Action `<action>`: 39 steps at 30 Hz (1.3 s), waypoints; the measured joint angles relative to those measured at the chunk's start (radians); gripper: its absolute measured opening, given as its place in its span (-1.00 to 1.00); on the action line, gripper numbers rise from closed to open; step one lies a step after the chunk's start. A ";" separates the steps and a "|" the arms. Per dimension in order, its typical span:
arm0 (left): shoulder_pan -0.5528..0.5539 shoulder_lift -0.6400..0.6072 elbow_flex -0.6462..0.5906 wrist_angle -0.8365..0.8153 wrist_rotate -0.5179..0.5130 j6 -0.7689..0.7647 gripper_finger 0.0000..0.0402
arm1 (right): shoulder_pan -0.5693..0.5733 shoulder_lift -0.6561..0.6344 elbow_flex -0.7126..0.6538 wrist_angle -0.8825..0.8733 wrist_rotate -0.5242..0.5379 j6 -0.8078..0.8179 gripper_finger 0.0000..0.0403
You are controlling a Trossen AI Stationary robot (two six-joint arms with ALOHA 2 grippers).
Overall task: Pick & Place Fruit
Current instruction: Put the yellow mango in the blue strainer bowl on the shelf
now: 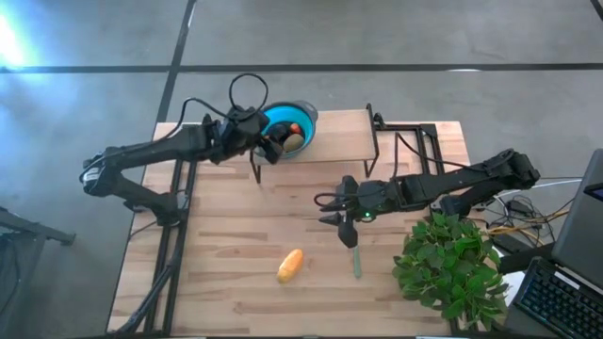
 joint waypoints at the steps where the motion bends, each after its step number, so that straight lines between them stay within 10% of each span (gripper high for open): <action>1: -0.009 0.000 0.004 0.000 0.000 0.006 0.23 | 0.000 0.000 0.000 0.000 0.000 -0.001 -0.27; 26: -0.480 0.001 0.017 -0.028 -0.009 -0.082 0.22 | 0.000 0.000 -0.024 -0.001 0.000 0.000 -0.08; 39: -0.538 0.005 0.017 -0.054 0.221 -0.339 0.26 | 0.000 0.000 -0.024 0.000 0.000 0.000 -0.24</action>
